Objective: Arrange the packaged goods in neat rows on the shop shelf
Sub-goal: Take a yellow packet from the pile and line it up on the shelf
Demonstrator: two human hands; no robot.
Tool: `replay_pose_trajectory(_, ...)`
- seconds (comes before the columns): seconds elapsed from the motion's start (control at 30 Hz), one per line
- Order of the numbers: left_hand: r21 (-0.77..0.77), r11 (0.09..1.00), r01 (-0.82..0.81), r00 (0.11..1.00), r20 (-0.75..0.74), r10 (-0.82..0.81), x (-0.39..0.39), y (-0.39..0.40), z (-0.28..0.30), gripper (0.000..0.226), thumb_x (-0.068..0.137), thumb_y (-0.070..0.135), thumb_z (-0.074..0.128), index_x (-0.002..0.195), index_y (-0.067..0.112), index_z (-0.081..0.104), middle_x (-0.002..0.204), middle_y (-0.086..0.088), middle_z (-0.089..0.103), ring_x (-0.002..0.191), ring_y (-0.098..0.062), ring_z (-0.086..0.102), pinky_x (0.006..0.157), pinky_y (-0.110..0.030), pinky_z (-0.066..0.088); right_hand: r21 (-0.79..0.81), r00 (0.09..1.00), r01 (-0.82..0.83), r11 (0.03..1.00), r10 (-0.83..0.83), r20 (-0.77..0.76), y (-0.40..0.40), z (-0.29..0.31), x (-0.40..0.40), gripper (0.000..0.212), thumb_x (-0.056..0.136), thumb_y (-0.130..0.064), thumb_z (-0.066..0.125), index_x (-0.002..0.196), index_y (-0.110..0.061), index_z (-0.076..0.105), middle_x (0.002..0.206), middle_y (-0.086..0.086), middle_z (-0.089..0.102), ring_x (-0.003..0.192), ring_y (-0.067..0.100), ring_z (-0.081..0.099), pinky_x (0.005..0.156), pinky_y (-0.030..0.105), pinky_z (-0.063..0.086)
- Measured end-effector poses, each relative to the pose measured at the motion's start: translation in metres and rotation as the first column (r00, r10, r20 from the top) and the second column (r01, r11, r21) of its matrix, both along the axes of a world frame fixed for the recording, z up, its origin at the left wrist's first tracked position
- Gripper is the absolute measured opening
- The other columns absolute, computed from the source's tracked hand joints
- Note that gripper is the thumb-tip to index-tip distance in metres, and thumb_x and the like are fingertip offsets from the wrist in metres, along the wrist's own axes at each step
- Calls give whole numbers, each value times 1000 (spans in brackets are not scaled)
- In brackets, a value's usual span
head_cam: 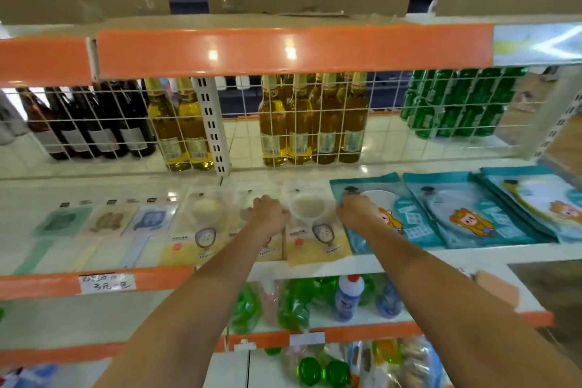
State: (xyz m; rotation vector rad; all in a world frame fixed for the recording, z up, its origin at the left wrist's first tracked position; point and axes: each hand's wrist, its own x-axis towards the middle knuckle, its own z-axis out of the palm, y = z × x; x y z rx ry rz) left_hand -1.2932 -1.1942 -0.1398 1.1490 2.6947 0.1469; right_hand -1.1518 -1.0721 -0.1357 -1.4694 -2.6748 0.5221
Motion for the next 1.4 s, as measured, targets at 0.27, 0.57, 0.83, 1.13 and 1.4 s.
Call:
replay_pose_trajectory(0.27,42,999,-17,999,39,15,-18,15,-8,41,99,38,42,114,7,64,126,-14,48,121,-32,41,98,-43,41,-54,999,6,999,-8,-46,4,2,-16,22,91,-13,48,107,-3,61,106,15,64,99,29,60,80,33,46)
replay_pose_trajectory(0.57,44,999,32,999,8,-32,-18,18,-10,39,99,36,40,115,8,62,126,-14,47,122,-32,40,98,-44,39,4,999,39,999,-39,27,10,2,-18,28,92,-18,47,115,-5,58,115,14,62,108,29,57,89,33,44)
replay_pose_trajectory(0.83,-31,992,125,987,-95,-127,-23,3,5,38,99,33,37,126,12,53,130,-12,47,123,-30,40,99,-41,36,237,982,-169,957,143,123,-4,24,-43,34,94,-17,42,126,-8,48,126,12,53,117,27,48,93,37,41)
replay_pose_trajectory(1.13,-23,995,-101,990,-104,98,-27,-74,6,36,97,33,38,122,11,53,122,-14,51,113,-30,49,90,-40,43,315,844,-537,783,507,177,-67,7,-88,33,95,-15,42,128,-12,47,129,8,49,122,26,42,99,37,35)
replay_pose_trajectory(1.4,-87,946,-314,944,-133,301,-28,-172,12,42,96,36,45,133,15,44,130,-14,45,122,-32,43,99,-44,38,274,689,-717,641,713,133,-160,7,-125,35,96,-19,41,130,-13,45,131,9,46,121,26,43,96,37,37)
